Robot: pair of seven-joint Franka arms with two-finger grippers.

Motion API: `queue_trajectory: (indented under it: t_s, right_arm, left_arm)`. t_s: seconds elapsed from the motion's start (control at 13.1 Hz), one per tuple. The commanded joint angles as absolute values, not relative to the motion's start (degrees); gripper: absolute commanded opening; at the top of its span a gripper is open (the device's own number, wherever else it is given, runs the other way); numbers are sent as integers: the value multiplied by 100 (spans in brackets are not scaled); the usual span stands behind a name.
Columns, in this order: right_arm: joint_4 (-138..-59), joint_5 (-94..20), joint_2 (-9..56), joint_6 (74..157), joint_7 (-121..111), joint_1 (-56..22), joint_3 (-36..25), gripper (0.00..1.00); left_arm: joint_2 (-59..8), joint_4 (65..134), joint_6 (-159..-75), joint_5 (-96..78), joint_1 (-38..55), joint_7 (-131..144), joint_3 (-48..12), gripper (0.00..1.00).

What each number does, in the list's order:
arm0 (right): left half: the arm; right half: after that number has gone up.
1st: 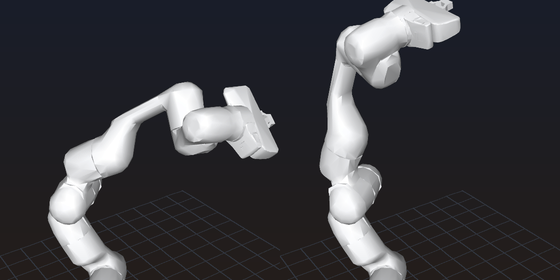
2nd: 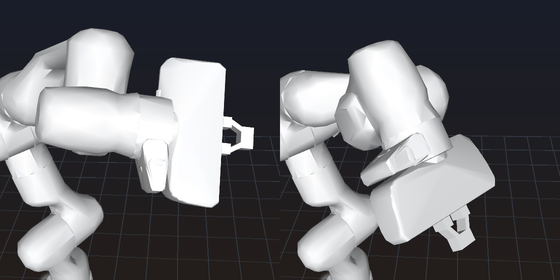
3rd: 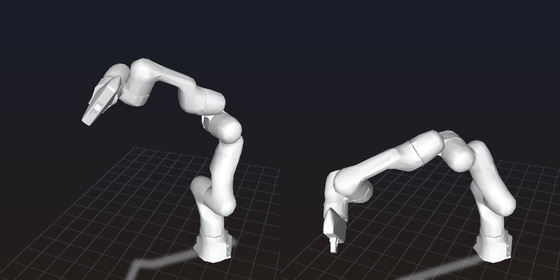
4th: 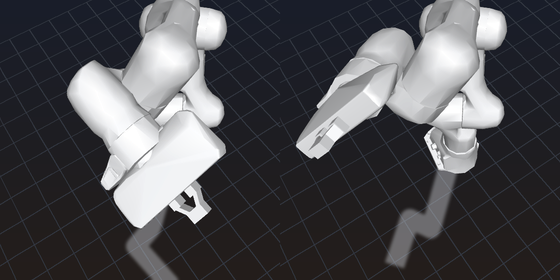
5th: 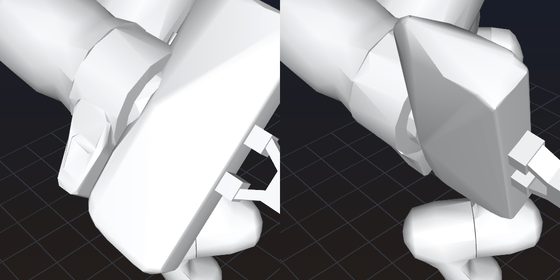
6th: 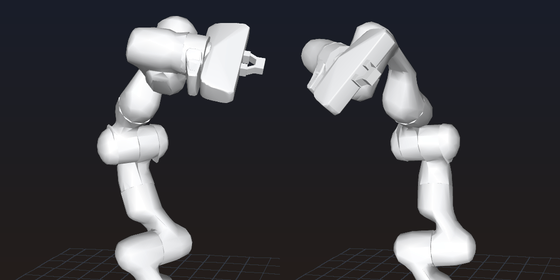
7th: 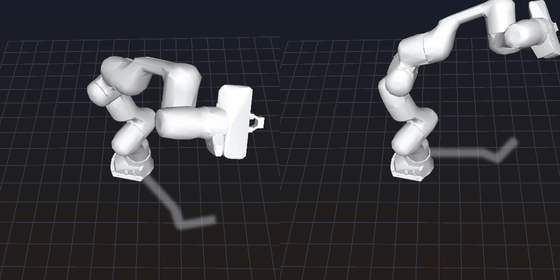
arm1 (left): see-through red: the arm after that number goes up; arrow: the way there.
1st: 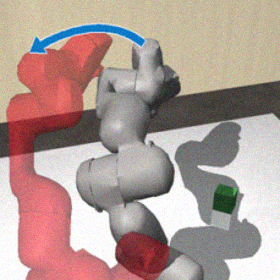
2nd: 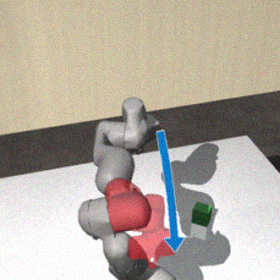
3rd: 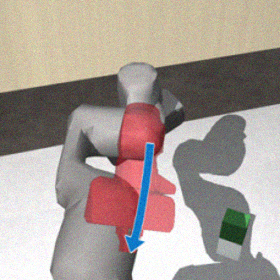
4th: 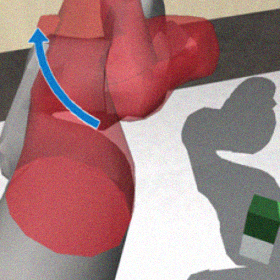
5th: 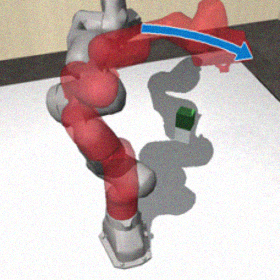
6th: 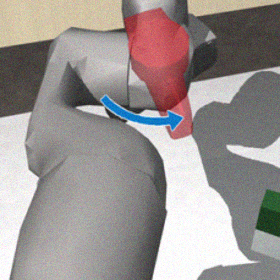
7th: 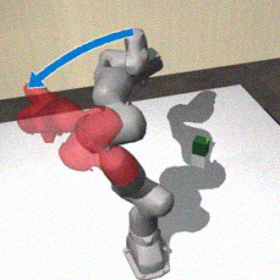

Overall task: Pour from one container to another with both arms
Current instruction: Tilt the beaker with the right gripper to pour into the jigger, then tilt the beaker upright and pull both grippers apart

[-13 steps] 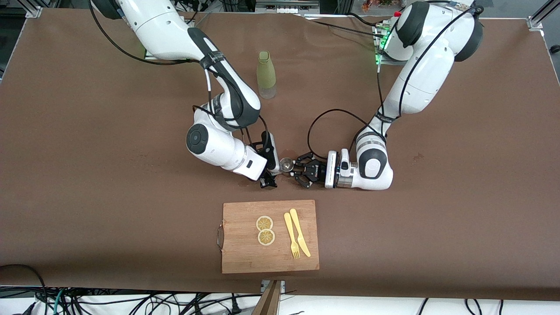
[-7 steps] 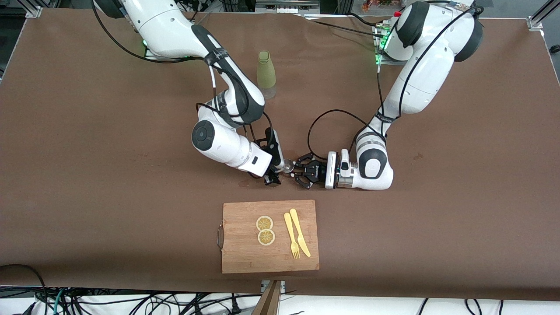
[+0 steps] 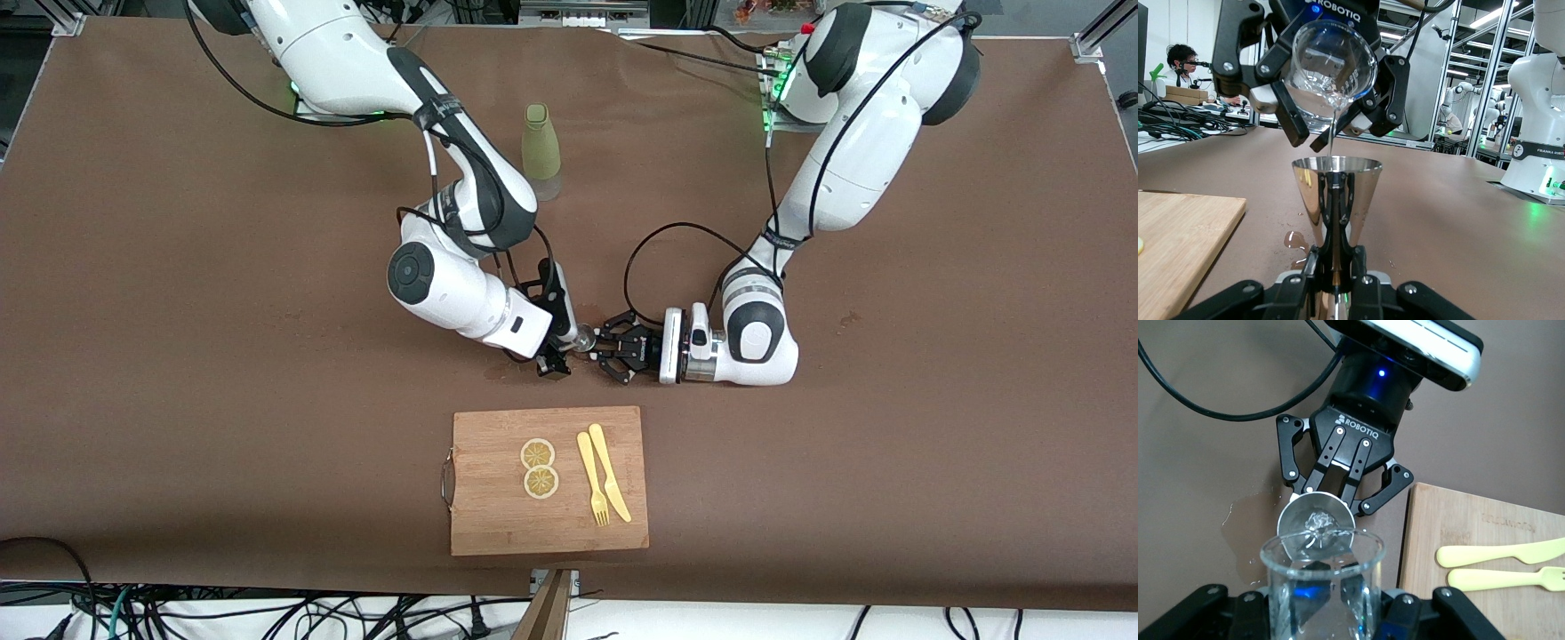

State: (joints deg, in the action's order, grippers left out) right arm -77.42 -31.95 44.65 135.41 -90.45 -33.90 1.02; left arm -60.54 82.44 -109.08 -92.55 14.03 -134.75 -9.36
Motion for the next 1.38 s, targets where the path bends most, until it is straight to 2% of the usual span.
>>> queue_trajectory:
  t_s: [0.0, 0.46, 0.69, 0.92, 1.3]
  right_arm:
    - [-7945, -3715, 4271, 13491, -8982, -3366, 79, 0]
    - [-7954, -5017, 4193, 13465, -9097, -3199, 79, 0]
    - [-7954, -5851, 4044, 12983, -9419, -2902, 79, 0]
    - [-7954, -6599, 3946, 11878, -10245, -2288, 53, 0]
    - [-7954, -6636, 3788, 9935, -11020, -987, 53, 0]
  left_arm:
    - [-6117, 8112, -11065, -9457, 1450, -13614, -967, 0]
    - [-6091, 8121, -11013, -9431, 1407, -13649, -967, 0]
    - [-6012, 8209, -10873, -9404, 1161, -14043, -923, 0]
    - [-6012, 8288, -10005, -9169, 853, -14238, -669, 0]
    - [-5924, 8236, -8459, -8167, 265, -14238, 147, 0]
